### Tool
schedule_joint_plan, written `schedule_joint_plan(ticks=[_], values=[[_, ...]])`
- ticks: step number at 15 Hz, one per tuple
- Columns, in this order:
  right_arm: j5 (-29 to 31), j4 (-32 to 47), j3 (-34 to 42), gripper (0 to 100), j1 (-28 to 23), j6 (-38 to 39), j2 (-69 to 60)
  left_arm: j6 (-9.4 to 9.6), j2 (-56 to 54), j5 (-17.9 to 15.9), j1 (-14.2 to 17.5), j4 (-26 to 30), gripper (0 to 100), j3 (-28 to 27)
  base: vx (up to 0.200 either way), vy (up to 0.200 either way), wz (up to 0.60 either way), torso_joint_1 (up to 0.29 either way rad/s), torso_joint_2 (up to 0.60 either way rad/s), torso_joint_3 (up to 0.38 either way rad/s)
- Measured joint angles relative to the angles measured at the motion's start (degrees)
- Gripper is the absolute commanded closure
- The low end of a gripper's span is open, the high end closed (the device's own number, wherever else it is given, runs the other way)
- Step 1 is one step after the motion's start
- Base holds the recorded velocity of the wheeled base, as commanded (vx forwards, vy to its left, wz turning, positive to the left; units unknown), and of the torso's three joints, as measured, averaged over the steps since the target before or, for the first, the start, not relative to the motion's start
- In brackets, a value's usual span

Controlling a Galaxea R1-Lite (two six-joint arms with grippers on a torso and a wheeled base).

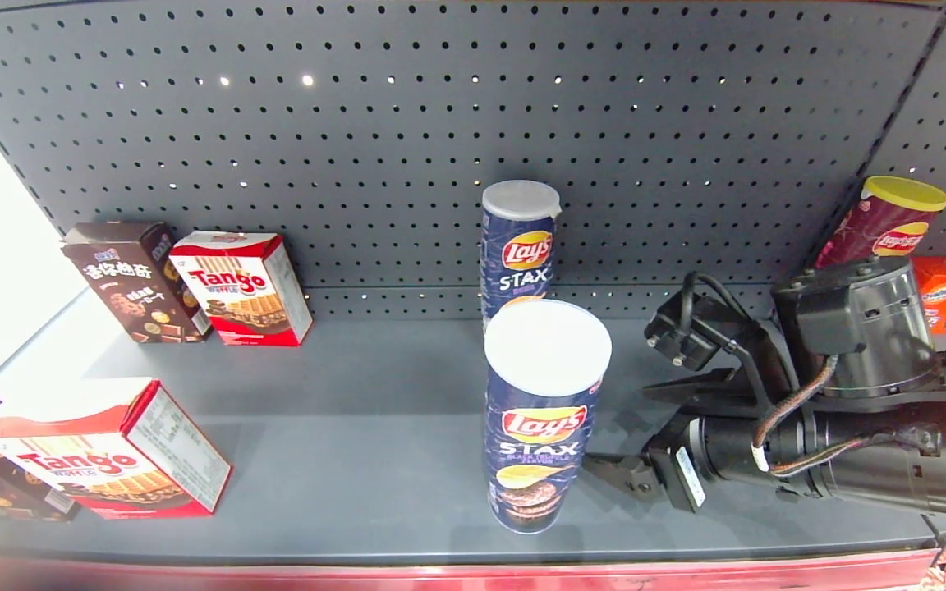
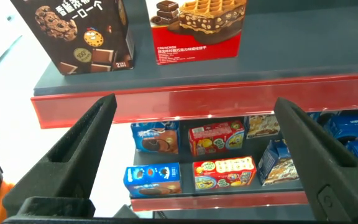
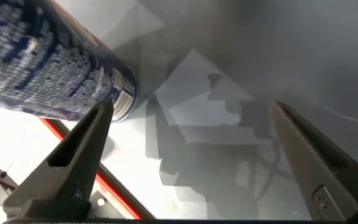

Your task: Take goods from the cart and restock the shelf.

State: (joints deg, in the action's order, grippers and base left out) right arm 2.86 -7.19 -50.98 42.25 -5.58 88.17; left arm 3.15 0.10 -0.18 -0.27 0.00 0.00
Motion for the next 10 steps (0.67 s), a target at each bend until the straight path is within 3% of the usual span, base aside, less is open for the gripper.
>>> schedule_joint_plan(ticks=[6, 10], values=[[0.5, 0.0, 2.0, 0, -1.6, 0.0, -5.5, 0.16, 0.0, -0.3, 0.0, 0.0, 0, 0.0, 0.0, 0.0, 0.0, 0.0, 0.0, 0.0], [0.4, 0.0, 8.0, 0, -3.3, 0.1, -17.7, 0.2, 0.1, -0.5, 0.0, 0.0, 0, 0.0, 0.0, 0.0, 0.0, 0.0, 0.0, 0.0]])
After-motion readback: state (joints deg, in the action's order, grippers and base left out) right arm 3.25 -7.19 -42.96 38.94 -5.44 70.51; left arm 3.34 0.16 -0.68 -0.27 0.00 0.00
